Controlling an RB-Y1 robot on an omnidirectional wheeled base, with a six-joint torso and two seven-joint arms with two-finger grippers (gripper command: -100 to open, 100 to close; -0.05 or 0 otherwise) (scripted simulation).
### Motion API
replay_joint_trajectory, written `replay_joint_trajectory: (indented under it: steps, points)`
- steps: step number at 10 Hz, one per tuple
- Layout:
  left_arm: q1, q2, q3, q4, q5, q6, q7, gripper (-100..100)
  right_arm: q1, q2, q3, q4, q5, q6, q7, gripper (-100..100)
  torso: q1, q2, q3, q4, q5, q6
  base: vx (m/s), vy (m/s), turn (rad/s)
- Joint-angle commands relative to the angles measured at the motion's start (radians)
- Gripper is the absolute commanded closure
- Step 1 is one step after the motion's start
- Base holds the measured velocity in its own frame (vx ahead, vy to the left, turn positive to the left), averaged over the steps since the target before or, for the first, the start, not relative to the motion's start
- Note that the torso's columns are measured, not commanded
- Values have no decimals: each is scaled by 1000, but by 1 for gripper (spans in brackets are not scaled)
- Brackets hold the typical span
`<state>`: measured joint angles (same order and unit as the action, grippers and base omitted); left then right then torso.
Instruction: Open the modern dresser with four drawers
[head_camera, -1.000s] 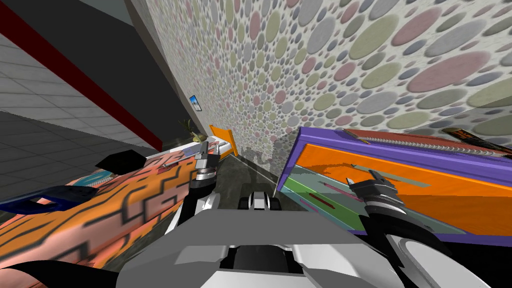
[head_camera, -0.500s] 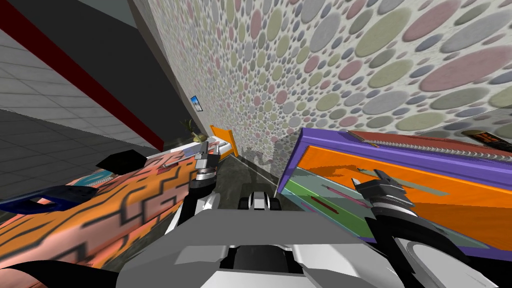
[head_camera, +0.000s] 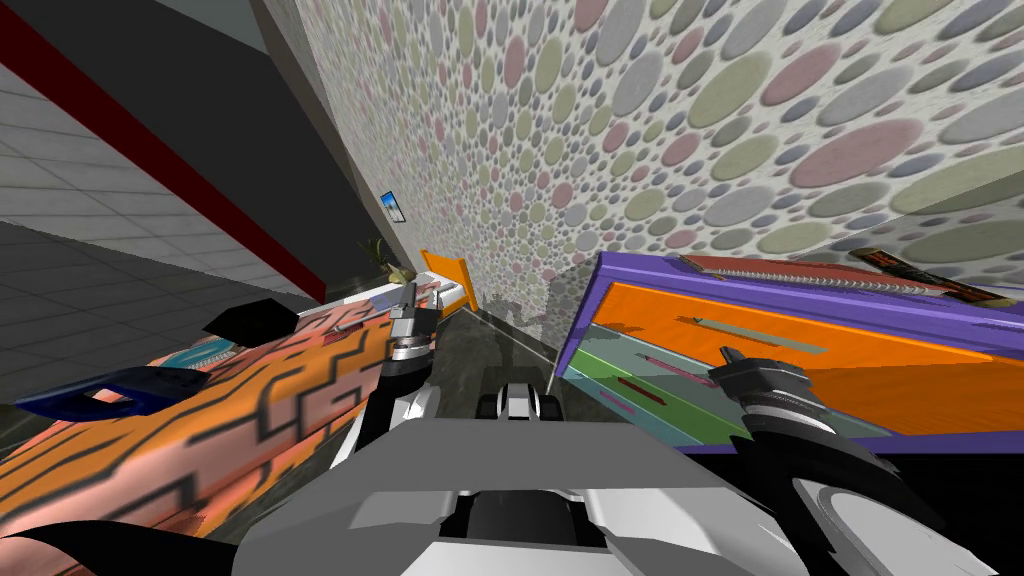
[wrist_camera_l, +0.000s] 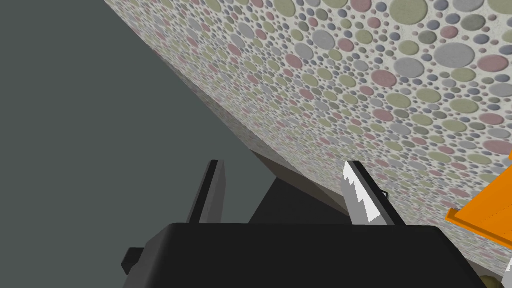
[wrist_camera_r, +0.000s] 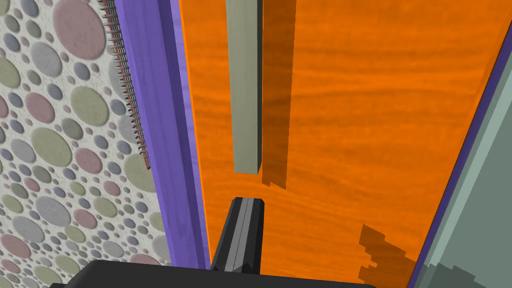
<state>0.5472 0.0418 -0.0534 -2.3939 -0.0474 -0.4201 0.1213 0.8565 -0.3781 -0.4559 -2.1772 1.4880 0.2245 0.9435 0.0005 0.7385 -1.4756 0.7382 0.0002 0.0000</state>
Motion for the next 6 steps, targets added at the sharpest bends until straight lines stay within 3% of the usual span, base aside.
replay_joint_trajectory:
  steps: [1,6]
  points:
    - [0,0,0,0,0,0,0,0,27,-11,-18,-17,-31,-15,-19,-100,-4,-6,-4,-2,-1,0,46,2,-67]
    - [1,0,0,0,0,0,0,0,105,-47,-73,-60,-136,-60,-78,-100,0,2,1,1,0,0,131,-22,-62]
